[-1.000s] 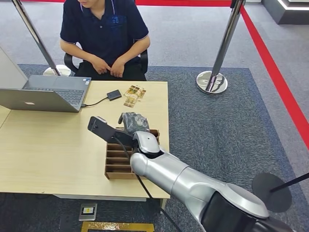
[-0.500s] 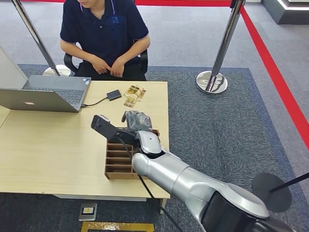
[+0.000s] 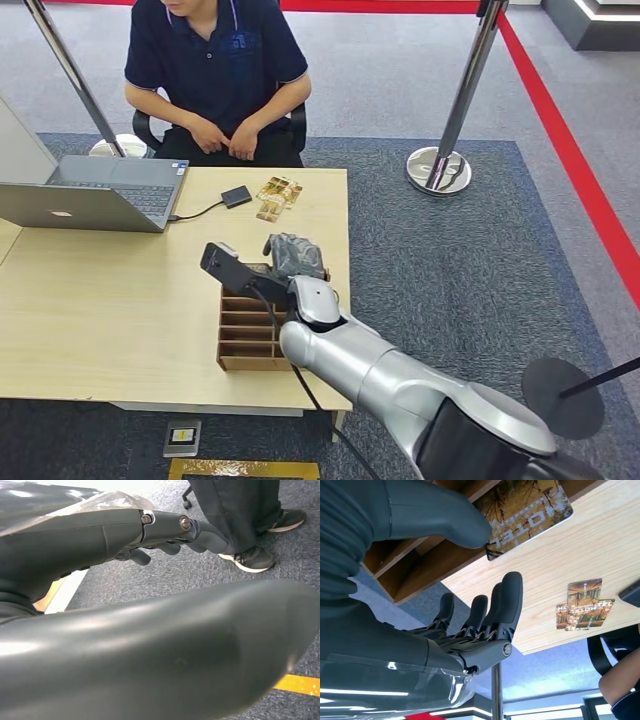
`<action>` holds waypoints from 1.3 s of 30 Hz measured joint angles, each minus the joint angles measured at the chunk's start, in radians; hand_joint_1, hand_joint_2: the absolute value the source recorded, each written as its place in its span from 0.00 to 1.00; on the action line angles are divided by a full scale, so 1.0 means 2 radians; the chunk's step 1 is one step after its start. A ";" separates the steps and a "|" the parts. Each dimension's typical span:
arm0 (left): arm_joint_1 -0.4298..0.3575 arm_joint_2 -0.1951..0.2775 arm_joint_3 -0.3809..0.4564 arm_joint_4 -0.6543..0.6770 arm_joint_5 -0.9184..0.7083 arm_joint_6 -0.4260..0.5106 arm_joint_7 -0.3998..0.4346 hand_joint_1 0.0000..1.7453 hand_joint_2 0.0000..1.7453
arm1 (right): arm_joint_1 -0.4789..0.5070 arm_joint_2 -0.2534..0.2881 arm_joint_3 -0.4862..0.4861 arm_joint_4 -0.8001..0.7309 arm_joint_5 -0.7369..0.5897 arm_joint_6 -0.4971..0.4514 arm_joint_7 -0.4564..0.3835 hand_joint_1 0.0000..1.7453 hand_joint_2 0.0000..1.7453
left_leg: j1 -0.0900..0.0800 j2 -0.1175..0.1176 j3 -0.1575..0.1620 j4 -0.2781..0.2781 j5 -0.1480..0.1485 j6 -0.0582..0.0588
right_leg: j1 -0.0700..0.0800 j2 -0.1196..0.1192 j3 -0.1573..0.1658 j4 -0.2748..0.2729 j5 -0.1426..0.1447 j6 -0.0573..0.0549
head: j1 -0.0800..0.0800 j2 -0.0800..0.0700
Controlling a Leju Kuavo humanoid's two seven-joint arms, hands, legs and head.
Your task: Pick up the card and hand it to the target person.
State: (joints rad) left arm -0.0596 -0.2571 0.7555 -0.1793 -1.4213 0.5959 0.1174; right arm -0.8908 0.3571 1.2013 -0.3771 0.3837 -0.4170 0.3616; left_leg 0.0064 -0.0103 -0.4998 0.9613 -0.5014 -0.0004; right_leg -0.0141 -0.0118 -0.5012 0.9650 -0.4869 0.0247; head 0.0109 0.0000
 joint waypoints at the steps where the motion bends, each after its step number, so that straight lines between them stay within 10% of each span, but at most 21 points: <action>1: 0.000 0.000 0.000 0.000 0.000 0.000 0.000 0.00 0.00 | 0.001 0.000 0.000 0.001 0.000 0.000 0.000 0.47 1.00 | 0.000 0.000 0.000 0.000 0.000 0.000 | 0.000 0.000 0.000 0.000 0.000 0.000 | 0.000 0.000; 21: 0.000 0.000 0.000 0.000 0.001 -0.003 -0.001 0.00 0.00 | 0.008 0.000 -0.013 -0.013 -0.013 -0.005 -0.025 0.34 1.00 | 0.000 0.000 0.000 0.000 0.000 0.000 | 0.000 0.000 0.000 0.000 0.000 0.000 | 0.000 0.000; 39: 0.000 0.000 0.000 0.000 0.005 -0.001 -0.003 0.00 0.00 | 0.012 0.000 -0.015 -0.025 -0.019 0.006 -0.024 0.46 1.00 | 0.000 0.000 0.000 0.000 0.000 0.000 | 0.000 0.000 0.000 0.000 0.000 0.000 | 0.000 0.000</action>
State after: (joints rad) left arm -0.0593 -0.2567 0.7553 -0.1793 -1.4118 0.5932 0.1115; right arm -0.8674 0.3574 1.1711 -0.4269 0.3452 -0.4049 0.3144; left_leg 0.0064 -0.0103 -0.4998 0.9613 -0.5006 -0.0002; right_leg -0.0141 -0.0118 -0.5012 0.9650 -0.4860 0.0245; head 0.0111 0.0000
